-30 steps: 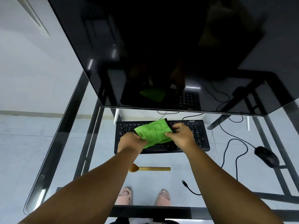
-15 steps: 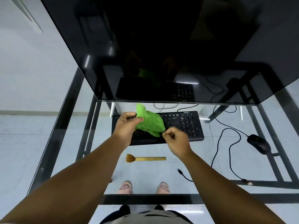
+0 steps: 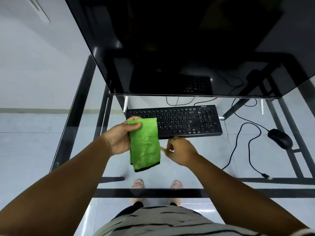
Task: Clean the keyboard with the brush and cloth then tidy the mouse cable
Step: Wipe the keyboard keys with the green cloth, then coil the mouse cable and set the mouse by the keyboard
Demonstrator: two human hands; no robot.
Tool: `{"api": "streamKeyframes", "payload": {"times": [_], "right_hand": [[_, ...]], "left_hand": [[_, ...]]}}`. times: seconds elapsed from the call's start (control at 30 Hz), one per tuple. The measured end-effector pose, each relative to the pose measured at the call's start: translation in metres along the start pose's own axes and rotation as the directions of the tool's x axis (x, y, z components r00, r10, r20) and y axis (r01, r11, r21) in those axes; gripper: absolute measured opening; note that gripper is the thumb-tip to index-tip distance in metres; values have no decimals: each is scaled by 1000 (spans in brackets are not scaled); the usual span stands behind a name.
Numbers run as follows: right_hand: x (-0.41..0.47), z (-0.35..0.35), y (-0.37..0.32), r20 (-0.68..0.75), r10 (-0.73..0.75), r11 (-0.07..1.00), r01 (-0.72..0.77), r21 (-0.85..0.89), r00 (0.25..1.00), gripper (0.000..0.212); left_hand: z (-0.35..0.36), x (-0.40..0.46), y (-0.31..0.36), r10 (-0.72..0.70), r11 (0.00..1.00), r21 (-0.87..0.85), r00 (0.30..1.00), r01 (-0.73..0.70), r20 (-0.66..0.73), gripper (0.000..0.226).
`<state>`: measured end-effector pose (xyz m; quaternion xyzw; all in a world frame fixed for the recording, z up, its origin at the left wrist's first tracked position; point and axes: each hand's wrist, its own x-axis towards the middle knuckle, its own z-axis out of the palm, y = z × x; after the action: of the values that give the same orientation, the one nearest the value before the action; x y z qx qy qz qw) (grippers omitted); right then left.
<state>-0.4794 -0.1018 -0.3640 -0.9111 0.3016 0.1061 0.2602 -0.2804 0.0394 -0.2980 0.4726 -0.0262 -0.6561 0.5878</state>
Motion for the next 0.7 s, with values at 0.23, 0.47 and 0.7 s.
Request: {"api": "streamKeyframes", "payload": {"times": [0.23,0.47,0.7], "right_hand": [[-17,0,12,48,380,764,-343,546,924,16],[-22,4,-2,190,406,638,-426,642,894,12],[-17,8,-6,195,410,710,-446,546,891,15]], "left_hand": [[-3,5,-42,-205,977,51,978,207,-42,25],[-2,19,-53,-133,962,206,966,180,-222,17],[-11,29,-58,180,693,696,891,186,-417,39]]}}
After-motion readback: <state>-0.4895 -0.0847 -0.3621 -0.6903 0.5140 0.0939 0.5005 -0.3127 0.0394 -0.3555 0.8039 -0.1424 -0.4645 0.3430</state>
